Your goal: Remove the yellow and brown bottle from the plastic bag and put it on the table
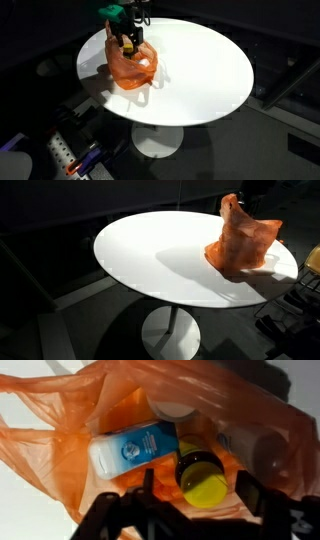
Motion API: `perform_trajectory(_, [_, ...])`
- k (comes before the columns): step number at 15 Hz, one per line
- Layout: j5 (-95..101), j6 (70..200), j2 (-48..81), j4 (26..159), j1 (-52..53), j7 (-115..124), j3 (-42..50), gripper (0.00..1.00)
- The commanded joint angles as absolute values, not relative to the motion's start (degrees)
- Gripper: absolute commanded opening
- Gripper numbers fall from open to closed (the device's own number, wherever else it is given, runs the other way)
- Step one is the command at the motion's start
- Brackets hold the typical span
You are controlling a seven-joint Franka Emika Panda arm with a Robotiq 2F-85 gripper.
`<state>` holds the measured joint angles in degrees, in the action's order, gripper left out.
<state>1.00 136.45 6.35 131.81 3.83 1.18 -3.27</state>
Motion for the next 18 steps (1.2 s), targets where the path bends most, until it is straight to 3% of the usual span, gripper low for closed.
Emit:
perform_trajectory(1, [0.71, 137.15, 7.25, 130.82, 3.90, 2.17, -3.38, 0.51])
perform_trajectory(5, [0.74, 136.24, 6.01, 130.79, 3.74, 2.17, -3.21, 0.21])
perform_trajectory(18, [0.98, 119.89, -7.06, 129.66, 1.34, -0.12, -0.93, 0.20])
